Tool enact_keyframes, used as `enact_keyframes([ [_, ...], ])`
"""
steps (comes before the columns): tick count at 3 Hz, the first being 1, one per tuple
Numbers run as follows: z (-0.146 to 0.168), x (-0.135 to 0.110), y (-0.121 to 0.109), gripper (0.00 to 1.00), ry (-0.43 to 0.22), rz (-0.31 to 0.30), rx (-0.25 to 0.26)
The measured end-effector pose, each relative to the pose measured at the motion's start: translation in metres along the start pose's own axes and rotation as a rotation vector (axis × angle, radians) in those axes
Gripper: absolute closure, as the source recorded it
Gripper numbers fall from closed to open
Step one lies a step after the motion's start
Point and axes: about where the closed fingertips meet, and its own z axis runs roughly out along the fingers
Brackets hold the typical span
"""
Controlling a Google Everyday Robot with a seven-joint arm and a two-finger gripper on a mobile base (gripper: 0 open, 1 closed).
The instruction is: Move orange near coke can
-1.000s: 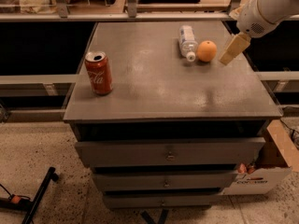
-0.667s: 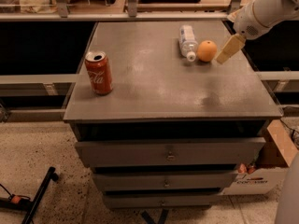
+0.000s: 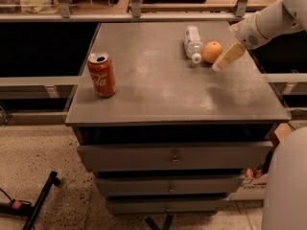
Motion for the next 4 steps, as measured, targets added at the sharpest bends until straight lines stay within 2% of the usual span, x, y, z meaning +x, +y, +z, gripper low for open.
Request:
enact_keyframes([
  [1,0.017,0.004,0.005,0.0,-0.053,0.033,-0.054],
  [2,0.029,0.004,0.014,0.18,-0.09,0.048,-0.109],
  [4,0.035,0.002,0.021,0.65,-0.133,0.067,-0.168],
])
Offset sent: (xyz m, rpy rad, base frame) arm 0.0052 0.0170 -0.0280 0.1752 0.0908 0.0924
